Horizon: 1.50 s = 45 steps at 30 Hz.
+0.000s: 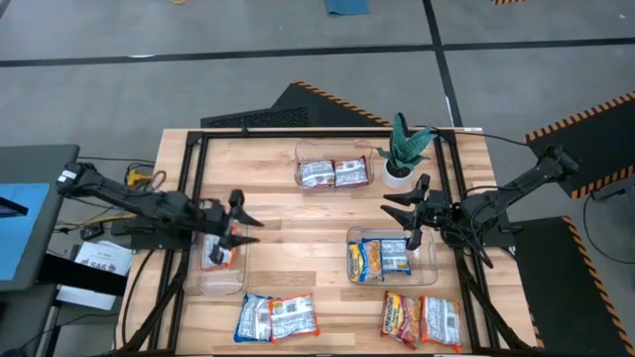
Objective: Sort Maruchan noodles
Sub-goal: Put the left orange bag into the bottom left transparent bin
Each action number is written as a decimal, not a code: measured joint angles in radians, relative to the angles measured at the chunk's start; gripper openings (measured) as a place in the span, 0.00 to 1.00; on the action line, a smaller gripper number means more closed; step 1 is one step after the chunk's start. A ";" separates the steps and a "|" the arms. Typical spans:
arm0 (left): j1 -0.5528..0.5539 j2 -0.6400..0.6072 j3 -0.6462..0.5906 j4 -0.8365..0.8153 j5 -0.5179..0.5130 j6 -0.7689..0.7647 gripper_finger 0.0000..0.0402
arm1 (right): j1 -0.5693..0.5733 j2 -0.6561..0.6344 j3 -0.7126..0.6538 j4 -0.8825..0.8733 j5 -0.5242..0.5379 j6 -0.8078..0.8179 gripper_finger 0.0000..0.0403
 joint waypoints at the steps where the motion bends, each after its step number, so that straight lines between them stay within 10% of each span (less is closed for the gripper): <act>1: -0.007 0.037 0.006 0.009 0.000 0.005 0.42 | 0.000 0.000 0.000 0.000 0.000 0.000 0.38; 12: -0.169 0.442 0.286 -0.280 0.149 -0.005 0.42 | 0.000 0.000 0.000 -0.003 0.000 -0.003 0.38; 26: -0.358 0.875 0.590 -0.618 -0.019 -0.045 0.42 | 0.000 0.000 0.000 -0.039 0.000 -0.003 0.38; 45: -0.279 0.929 0.600 -0.780 0.031 -0.054 0.44 | 0.000 0.000 0.000 -0.088 0.000 0.034 0.38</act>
